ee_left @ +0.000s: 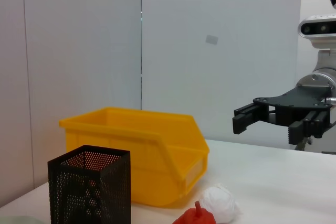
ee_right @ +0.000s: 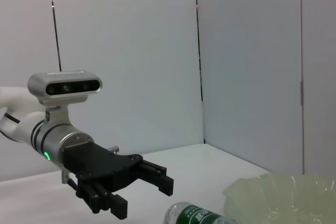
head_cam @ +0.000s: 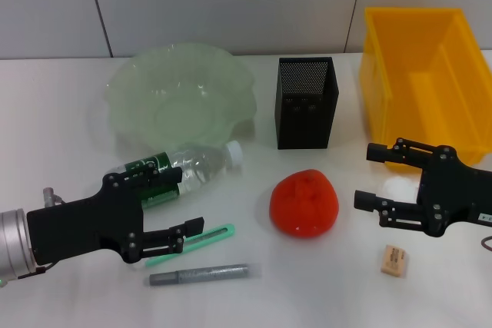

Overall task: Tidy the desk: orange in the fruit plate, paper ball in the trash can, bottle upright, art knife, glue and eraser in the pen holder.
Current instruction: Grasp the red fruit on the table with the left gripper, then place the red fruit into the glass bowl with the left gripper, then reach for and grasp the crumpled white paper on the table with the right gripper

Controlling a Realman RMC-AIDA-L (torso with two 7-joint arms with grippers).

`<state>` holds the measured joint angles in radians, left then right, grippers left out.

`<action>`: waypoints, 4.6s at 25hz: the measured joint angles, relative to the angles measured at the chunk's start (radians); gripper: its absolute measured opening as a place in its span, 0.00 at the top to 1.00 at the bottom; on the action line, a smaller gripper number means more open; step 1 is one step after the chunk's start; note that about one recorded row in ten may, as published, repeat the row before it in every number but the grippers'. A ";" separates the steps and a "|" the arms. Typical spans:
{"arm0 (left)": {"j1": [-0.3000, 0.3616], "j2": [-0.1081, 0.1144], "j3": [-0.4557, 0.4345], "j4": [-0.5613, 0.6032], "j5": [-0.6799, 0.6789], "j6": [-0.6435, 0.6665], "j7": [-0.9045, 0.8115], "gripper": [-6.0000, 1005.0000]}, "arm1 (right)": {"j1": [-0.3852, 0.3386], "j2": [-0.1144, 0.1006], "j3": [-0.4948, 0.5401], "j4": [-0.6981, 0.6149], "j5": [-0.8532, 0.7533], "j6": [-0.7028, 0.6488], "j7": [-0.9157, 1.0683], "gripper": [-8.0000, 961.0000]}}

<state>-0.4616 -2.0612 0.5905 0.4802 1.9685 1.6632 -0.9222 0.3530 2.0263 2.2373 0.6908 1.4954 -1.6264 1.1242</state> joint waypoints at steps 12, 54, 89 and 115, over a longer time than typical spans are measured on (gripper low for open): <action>0.000 -0.001 0.000 0.000 0.000 -0.002 0.009 0.17 | -0.010 0.009 0.012 -0.010 0.004 0.001 -0.006 0.20; -0.460 -0.019 0.001 -0.595 -0.072 -0.649 0.291 0.18 | -0.075 0.049 0.295 0.151 -0.248 -0.053 0.089 0.20; -0.337 -0.012 -0.028 -0.169 -0.379 -0.742 -0.002 0.89 | -0.043 0.054 0.299 0.092 -0.236 -0.008 0.080 0.20; -0.145 -0.015 -0.026 -0.258 -0.427 -0.354 0.221 0.38 | 0.009 0.037 0.282 0.398 -0.299 -0.147 0.560 0.20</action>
<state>-0.6067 -2.0758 0.5645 0.2222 1.5413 1.3089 -0.7012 0.3618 2.0637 2.5192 1.0883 1.1964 -1.7734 1.6845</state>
